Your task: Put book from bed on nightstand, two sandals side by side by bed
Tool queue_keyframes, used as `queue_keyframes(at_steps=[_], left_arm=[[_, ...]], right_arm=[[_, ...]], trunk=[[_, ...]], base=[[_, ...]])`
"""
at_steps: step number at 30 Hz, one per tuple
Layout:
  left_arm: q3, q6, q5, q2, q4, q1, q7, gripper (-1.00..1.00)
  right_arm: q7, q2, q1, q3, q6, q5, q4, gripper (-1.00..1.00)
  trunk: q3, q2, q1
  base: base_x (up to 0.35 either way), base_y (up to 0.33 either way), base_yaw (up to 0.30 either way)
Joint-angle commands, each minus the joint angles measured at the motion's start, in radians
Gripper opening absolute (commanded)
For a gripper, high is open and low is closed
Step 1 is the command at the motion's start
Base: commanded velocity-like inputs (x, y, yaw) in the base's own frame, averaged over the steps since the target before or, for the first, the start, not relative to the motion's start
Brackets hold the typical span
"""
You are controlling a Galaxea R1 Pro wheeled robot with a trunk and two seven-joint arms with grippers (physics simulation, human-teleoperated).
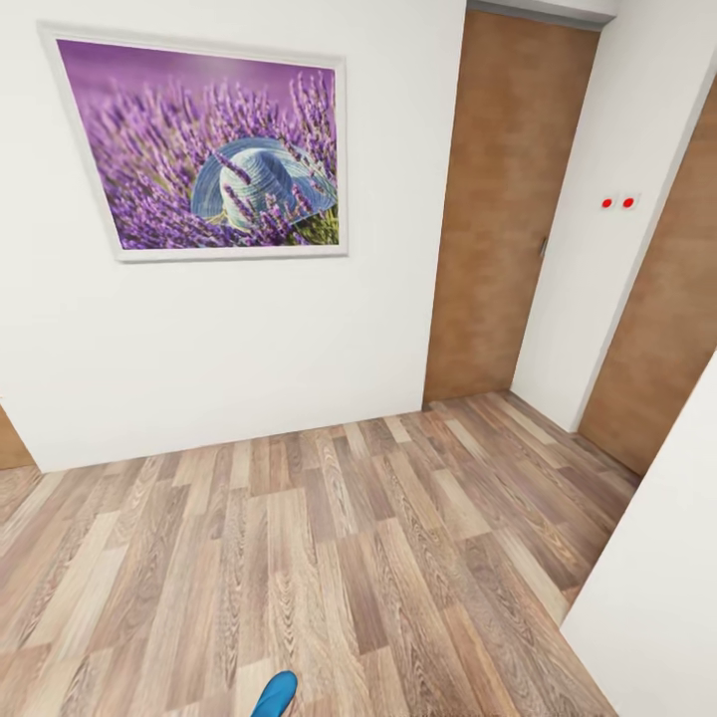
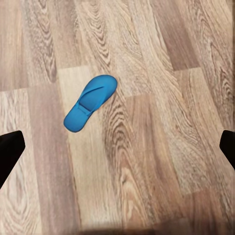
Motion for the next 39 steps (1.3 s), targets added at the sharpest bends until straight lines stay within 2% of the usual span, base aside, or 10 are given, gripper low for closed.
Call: queue_keyframes(at_steps=[1,13,39], left_arm=[[0.0,-0.003,0.006,0.0,0.0,0.0,0.0,1.0],[0.0,-0.003,0.006,0.0,0.0,0.0,0.0,1.0],[0.0,-0.003,0.006,-0.001,0.001,0.0,0.0,1.0]], right_arm=[[0.0,0.0,0.0,0.0,-0.002,-0.008,0.0,1.0],[0.0,0.0,0.0,0.0,-0.002,-0.008,0.0,1.0],[0.0,0.0,0.0,0.0,-0.002,-0.008,0.0,1.0]], trunk=[[-0.002,0.0,0.0],[-0.01,0.0,0.0],[-0.011,0.0,0.0]], base=[[0.001,0.0,-0.191],[0.016,0.0,-0.194],[0.28,0.0,-0.005]])
